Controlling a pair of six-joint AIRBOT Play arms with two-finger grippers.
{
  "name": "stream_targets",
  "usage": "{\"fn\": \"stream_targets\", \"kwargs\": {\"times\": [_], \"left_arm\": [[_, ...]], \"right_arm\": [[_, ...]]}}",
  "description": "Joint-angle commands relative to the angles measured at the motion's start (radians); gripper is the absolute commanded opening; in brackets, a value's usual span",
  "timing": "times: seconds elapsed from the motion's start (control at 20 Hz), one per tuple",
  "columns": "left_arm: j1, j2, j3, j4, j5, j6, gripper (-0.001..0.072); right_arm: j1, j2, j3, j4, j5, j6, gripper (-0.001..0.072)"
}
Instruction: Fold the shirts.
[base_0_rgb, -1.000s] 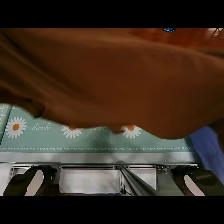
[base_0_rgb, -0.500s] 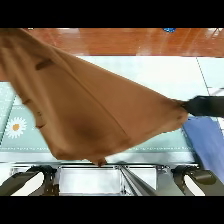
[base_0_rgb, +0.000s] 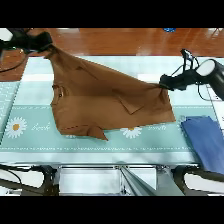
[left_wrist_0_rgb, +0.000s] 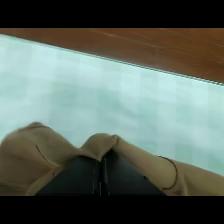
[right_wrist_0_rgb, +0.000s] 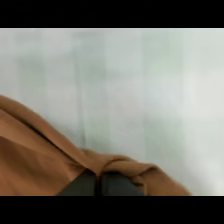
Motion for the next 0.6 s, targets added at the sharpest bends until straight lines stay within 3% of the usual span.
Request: {"fn": "stream_targets", "kwargs": {"times": [0.0,0.05,0.15,0.25,0.35,0.45,0.55], "left_arm": [[-0.003,-0.094,0.011,-0.096,-0.007,-0.016,0.0381],[-0.004,-0.097,0.011,-0.090,-0.045,0.000,0.0509],[0.027,-0.086,0.035,-0.037,-0.212,0.125,0.0508],[0.095,-0.075,0.068,0.134,-0.441,0.093,0.0508],[0.176,-0.059,0.044,0.141,-0.622,0.115,0.0507],[0.224,0.001,-0.079,0.027,-0.670,0.145,0.0507],[0.245,0.116,-0.274,0.043,-0.622,0.173,0.0507]], "right_arm": [[-0.057,-0.203,0.182,0.165,-0.046,-0.022,0.0335],[-0.067,-0.222,0.217,0.180,-0.034,-0.026,0.0418],[-0.112,-0.223,0.284,0.180,0.045,-0.025,0.0418],[-0.183,-0.194,0.330,0.158,0.172,-0.042,0.0417],[-0.264,-0.135,0.327,0.097,0.269,-0.043,0.0416],[-0.311,-0.051,0.273,0.011,0.334,-0.050,0.0416],[-0.334,0.060,0.144,-0.081,0.321,-0.048,0.0416]]}}
